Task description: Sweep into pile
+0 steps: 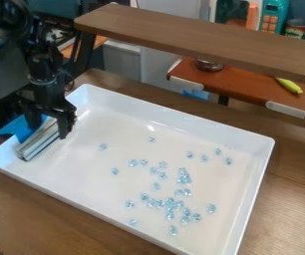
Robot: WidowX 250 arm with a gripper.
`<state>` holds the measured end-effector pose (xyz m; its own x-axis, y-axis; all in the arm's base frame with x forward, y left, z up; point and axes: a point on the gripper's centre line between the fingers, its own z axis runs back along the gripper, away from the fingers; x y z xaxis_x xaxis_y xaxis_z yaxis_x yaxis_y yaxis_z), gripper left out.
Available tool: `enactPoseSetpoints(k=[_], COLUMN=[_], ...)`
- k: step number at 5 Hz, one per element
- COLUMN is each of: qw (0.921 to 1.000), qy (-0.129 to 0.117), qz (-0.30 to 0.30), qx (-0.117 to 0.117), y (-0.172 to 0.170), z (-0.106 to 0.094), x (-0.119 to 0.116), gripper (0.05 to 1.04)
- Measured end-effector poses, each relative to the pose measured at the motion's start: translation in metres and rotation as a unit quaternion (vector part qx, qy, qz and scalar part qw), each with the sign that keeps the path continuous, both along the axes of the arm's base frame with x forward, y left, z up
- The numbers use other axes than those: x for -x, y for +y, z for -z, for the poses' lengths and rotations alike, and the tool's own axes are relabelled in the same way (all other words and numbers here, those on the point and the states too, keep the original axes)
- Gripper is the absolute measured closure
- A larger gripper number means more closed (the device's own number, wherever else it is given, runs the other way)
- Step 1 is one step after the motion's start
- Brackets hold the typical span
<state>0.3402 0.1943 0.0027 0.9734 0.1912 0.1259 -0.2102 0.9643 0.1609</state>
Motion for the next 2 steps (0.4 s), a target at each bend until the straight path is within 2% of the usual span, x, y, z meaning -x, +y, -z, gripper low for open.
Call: enactPoseSetpoints(k=[1, 2], qw=[0.9998, 0.9997], qy=[0.016, 0.021], qz=[0.002, 0.005], qx=[-0.007, -0.014], y=[0.0031, 0.0046], z=[0.0068, 0.0067], x=[0.0017, 0.0031], gripper=[0.4, 0.696])
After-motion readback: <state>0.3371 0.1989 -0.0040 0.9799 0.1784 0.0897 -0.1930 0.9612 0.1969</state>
